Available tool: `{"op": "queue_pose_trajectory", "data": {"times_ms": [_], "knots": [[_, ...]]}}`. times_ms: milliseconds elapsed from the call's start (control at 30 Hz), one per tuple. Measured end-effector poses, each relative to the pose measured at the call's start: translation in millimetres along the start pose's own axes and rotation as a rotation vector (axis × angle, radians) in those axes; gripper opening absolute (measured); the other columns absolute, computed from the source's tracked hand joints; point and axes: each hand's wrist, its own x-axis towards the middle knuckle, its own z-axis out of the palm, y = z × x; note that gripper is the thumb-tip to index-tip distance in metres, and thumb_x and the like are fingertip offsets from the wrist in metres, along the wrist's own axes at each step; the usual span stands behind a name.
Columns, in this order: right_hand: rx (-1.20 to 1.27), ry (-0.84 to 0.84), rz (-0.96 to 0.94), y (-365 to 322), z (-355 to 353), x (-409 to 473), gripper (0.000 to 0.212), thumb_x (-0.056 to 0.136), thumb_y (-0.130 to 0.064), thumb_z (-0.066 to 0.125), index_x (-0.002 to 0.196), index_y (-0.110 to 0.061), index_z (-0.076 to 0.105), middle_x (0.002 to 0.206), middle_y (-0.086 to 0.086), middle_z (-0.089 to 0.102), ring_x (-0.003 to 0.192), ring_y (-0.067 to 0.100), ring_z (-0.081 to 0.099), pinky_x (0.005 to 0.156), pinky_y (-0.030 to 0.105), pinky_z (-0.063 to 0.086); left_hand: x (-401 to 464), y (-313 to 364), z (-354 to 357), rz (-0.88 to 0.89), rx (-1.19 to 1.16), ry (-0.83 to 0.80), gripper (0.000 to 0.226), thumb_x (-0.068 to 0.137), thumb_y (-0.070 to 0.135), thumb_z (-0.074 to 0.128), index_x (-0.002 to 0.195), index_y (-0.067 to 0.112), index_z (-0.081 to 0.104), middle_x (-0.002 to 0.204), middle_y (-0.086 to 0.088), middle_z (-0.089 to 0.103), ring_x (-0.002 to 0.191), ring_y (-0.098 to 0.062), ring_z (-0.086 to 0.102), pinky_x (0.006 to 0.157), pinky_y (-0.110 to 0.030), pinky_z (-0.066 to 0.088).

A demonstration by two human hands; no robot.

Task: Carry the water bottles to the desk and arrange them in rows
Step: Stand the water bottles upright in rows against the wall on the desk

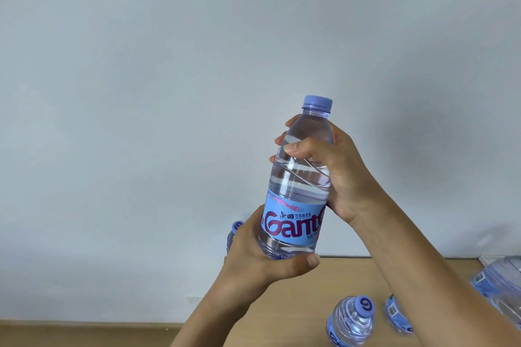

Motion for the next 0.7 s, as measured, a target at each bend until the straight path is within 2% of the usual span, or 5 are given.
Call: {"op": "queue_pose_trajectory", "data": {"times_ms": [167,300,367,500,700], "knots": [[-0.135,-0.026,-0.013,4,1,3,0.021,0.070,-0.024,0.080,0.087,-0.021,0.067,0.092,0.008,0.067,0.087,0.028,0.070,0.084,0.043,0.058,2,-5,-2,-0.021,-0.022,0.003,0.061,0.055,0.028,0.087,0.109,0.014,0.064,0.095,-0.004,0.074,0.086,-0.016,0.071,0.071,-0.022,0.055],[-0.133,-0.005,0.108,9,-3,6,0.026,0.079,-0.042,0.073,0.095,-0.024,0.064,0.098,-0.001,0.071,0.096,0.022,0.070,0.092,0.045,0.054,3,-10,-4,-0.035,-0.036,0.013,0.056,0.057,0.028,0.086,0.106,0.012,0.064,0.091,-0.005,0.074,0.082,-0.016,0.071,0.067,-0.021,0.054],[-0.069,-0.017,0.155,11,-4,5,0.023,0.081,-0.043,0.068,0.096,-0.026,0.064,0.095,-0.005,0.070,0.092,0.017,0.068,0.086,0.038,0.053,3,-13,-6,-0.043,-0.046,0.009,0.055,0.058,0.027,0.086,0.106,0.011,0.064,0.092,-0.007,0.074,0.082,-0.017,0.071,0.068,-0.022,0.055],[-0.126,0.014,0.121,15,-4,4,0.023,0.081,-0.039,0.068,0.096,-0.021,0.066,0.093,-0.002,0.070,0.085,0.014,0.068,0.075,0.029,0.053,3,-20,-7,-0.076,-0.048,-0.002,0.061,0.058,0.032,0.085,0.111,0.011,0.063,0.097,-0.008,0.074,0.090,-0.022,0.072,0.073,-0.026,0.056],[-0.120,0.076,0.106,28,-7,3,0.022,0.082,-0.035,0.068,0.095,-0.017,0.069,0.091,0.004,0.071,0.084,0.019,0.068,0.079,0.035,0.053,3,-29,-10,-0.112,0.020,-0.013,0.074,0.060,0.040,0.085,0.124,0.020,0.053,0.112,-0.004,0.070,0.106,-0.024,0.068,0.093,-0.045,0.056]]}}
